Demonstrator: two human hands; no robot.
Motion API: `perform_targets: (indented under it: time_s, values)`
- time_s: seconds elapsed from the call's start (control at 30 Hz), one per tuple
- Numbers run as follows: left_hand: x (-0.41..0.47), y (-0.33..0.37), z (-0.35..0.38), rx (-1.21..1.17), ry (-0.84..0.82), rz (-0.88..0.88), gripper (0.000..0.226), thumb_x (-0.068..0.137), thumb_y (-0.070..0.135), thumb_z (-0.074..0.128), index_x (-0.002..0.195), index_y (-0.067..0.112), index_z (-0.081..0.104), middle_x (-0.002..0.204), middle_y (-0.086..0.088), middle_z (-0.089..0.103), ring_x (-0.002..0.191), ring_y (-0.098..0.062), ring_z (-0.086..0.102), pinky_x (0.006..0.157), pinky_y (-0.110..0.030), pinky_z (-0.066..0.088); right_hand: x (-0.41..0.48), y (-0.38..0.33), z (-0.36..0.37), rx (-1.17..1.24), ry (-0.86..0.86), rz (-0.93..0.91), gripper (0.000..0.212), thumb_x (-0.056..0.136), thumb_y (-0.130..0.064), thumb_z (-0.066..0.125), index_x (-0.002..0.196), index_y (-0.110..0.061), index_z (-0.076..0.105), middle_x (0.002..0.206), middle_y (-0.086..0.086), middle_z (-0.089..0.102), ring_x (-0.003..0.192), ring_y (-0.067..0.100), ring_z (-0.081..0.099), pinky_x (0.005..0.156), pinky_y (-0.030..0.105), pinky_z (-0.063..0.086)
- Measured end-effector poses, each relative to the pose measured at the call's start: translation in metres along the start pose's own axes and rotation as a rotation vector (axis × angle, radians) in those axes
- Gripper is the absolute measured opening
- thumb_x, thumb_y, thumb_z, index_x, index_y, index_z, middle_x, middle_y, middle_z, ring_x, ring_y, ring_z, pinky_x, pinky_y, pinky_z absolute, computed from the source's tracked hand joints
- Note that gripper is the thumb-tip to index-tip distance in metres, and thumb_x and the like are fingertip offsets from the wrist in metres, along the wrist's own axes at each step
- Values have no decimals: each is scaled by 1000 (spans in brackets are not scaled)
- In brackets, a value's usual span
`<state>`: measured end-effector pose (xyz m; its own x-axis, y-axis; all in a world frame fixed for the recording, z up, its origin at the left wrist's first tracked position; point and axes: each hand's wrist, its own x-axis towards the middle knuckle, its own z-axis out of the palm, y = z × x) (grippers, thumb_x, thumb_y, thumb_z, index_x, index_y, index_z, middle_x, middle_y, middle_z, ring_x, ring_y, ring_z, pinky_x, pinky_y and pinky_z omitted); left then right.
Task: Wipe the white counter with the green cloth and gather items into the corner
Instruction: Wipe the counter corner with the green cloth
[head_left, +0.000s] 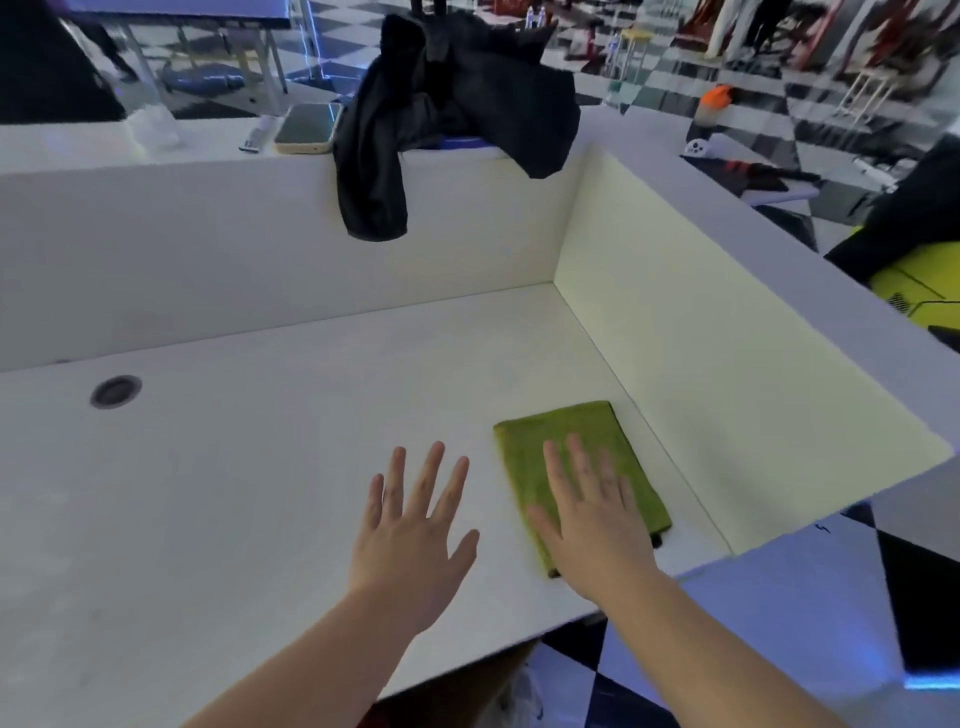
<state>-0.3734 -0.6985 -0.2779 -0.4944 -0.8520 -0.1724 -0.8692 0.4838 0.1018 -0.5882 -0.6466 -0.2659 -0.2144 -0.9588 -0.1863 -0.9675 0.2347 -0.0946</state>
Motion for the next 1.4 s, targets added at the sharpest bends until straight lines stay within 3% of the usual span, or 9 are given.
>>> perform_targets:
  time_s: [0.23, 0.47, 0.57, 0.87, 0.93, 1.07, 1.17, 1.3, 1.4]
  values:
    - [55, 48, 39, -50, -143, -108, 69, 79, 63, -21, 135, 34, -51, 144, 9, -56, 134, -25, -52, 116, -40, -22, 60, 69, 34, -26, -122, -128, 69, 89, -66, -6, 139, -34, -41, 156, 0, -34, 145, 30, -25, 120, 47, -4]
    - [83, 58, 60, -86, -150, -164, 66, 83, 53, -24, 135, 22, -49, 144, 5, -56, 134, -23, -50, 113, -37, -26, 103, 80, 63, -39, -98, -223, 70, 92, -66, -2, 142, -31, -38, 153, 0, -39, 141, 29, -33, 117, 45, -12]
    - [97, 51, 70, -101, -128, -196, 61, 92, 48, -14, 135, 19, -48, 144, 3, -55, 134, -22, -50, 114, -37, -25, 112, 74, 73, -39, -49, -260, 70, 96, -63, 3, 149, -29, -26, 159, 1, -28, 145, 28, -26, 118, 45, -8]
    - [111, 23, 98, -155, -65, -124, 62, 93, 47, -16, 144, 19, -37, 150, 6, -48, 138, -16, -46, 111, -31, -32, 106, 65, 93, -62, -29, -332, 60, 101, -58, 21, 154, -31, 20, 162, -3, 16, 150, 27, 4, 115, 53, 14]
    - [110, 22, 102, -192, -34, -114, 64, 96, 48, -11, 149, 18, -28, 157, 4, -38, 143, -18, -38, 115, -32, -26, 105, 65, 95, -74, -16, -321, 60, 101, -57, 23, 154, -30, 20, 162, -3, 16, 150, 26, 5, 116, 52, 14]
    - [110, 24, 96, -206, 8, -98, 64, 102, 42, 14, 155, 8, 17, 164, -3, 10, 152, -26, 6, 118, -37, 3, 96, 64, 97, -77, -1, -233, 64, 100, -59, 24, 154, -25, 21, 163, 0, 15, 150, 24, 9, 116, 49, 16]
    - [109, 24, 97, -192, 43, -71, 66, 100, 44, 7, 157, 10, 7, 165, -1, -1, 152, -25, -6, 118, -34, -8, 87, 62, 94, -83, -10, -197, 63, 99, -60, 24, 153, -27, 25, 162, 2, 19, 149, 26, 14, 114, 50, 18]
    - [113, 19, 94, -189, 5, -81, 62, 97, 38, 31, 146, 1, 44, 157, -9, 37, 145, -30, 33, 115, -36, 9, 85, 58, 94, -70, -13, -189, 61, 98, -60, 29, 153, -34, 24, 162, 0, 19, 149, 25, 15, 114, 51, 20]
    - [122, 17, 98, -183, 44, -45, 62, 96, 37, 34, 143, -1, 49, 154, -10, 43, 142, -30, 39, 114, -36, 11, 93, 60, 94, -59, 0, -187, 62, 96, -61, 30, 153, -35, 25, 162, -1, 20, 149, 25, 16, 114, 51, 22]
